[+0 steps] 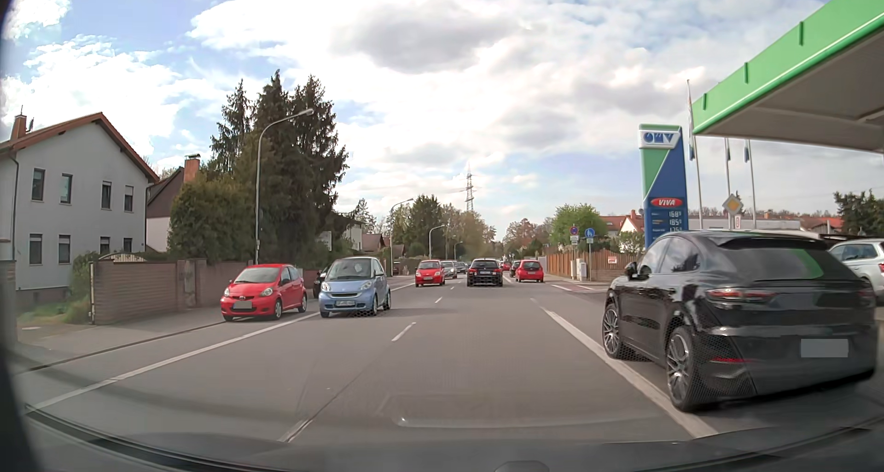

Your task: Follow the waypoints while adhering to traffic rules and regulations

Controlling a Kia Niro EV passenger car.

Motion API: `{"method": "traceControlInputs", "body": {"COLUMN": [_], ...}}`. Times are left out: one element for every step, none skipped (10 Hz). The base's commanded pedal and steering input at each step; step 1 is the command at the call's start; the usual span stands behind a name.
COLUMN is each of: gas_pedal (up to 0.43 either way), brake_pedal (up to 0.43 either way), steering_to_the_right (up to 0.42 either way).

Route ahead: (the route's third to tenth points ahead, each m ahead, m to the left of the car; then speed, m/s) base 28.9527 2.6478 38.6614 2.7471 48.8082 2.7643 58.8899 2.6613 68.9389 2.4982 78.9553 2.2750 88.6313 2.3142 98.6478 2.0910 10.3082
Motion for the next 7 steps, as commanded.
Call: {"method": "traceControlInputs", "body": {"gas_pedal": [0.020, 0.020, 0.020, 0.020, 0.020, 0.020, 0.020], "brake_pedal": [0.000, 0.000, 0.000, 0.000, 0.000, 0.000, 0.000], "steering_to_the_right": [0.001, 0.001, 0.001, 0.001, 0.001, 0.001, 0.001]}}
